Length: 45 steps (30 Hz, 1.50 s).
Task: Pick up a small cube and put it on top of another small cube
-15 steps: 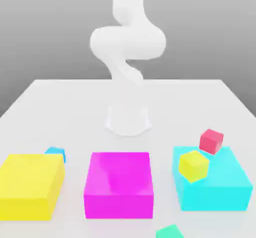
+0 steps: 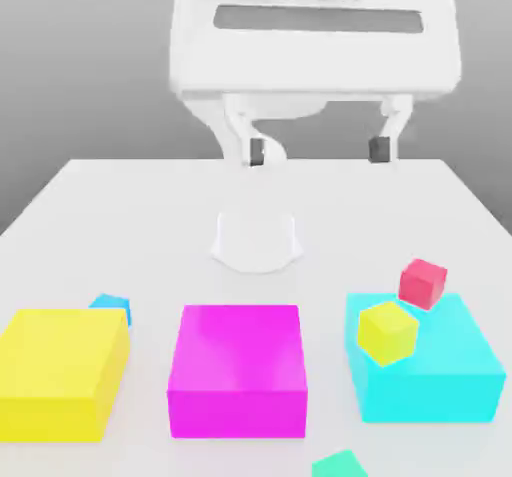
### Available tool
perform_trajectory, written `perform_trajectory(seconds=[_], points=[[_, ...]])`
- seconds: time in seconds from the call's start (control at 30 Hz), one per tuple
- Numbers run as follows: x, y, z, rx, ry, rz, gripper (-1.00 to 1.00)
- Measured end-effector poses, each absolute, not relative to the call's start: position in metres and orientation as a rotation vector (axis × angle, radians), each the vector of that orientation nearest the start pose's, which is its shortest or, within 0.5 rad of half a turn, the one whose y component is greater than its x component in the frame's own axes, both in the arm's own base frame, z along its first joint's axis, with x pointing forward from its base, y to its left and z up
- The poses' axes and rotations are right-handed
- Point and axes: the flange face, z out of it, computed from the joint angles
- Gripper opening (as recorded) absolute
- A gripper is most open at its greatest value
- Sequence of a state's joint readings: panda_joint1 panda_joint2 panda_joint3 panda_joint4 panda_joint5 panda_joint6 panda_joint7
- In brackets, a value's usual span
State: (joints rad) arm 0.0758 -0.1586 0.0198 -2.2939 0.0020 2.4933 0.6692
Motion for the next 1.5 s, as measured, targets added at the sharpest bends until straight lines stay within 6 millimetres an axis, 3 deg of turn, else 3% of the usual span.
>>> perform_trajectory(seconds=[0.23,0.43,0.6,0.63,0.83,0.9,1.0,1.03,1.2,1.27,1.3,1.37,1.4,1.5], points=[[0.536,0.074,0.327,-2.976,0.731,-0.262,0.0],[0.528,0.089,0.217,-3.065,0.635,-0.049,0.0],[0.524,0.092,0.141,-3.081,0.612,-0.002,0.0],[0.524,0.092,0.132,-3.081,0.612,-0.001,-1.0],[0.523,0.092,0.127,-3.082,0.611,0.0,-1.0],[0.524,0.092,0.142,-3.082,0.611,0.0,-1.0],[0.523,0.092,0.181,-3.082,0.612,0.0,-1.0],[0.521,0.077,0.191,-3.079,0.661,-0.004,-1.0],[0.479,-0.05,0.222,-2.989,1.133,-0.033,-1.0],[0.448,-0.101,0.232,-2.91,1.353,-0.038,-1.0],[0.425,-0.138,0.237,-2.837,1.507,-0.037,-1.0],[0.381,-0.185,0.243,-2.7,1.742,-0.033,-1.0],[0.359,-0.203,0.245,-2.628,1.842,-0.029,-1.0],[0.306,-0.219,0.248,-2.461,2.029,-0.02,-1.0]])
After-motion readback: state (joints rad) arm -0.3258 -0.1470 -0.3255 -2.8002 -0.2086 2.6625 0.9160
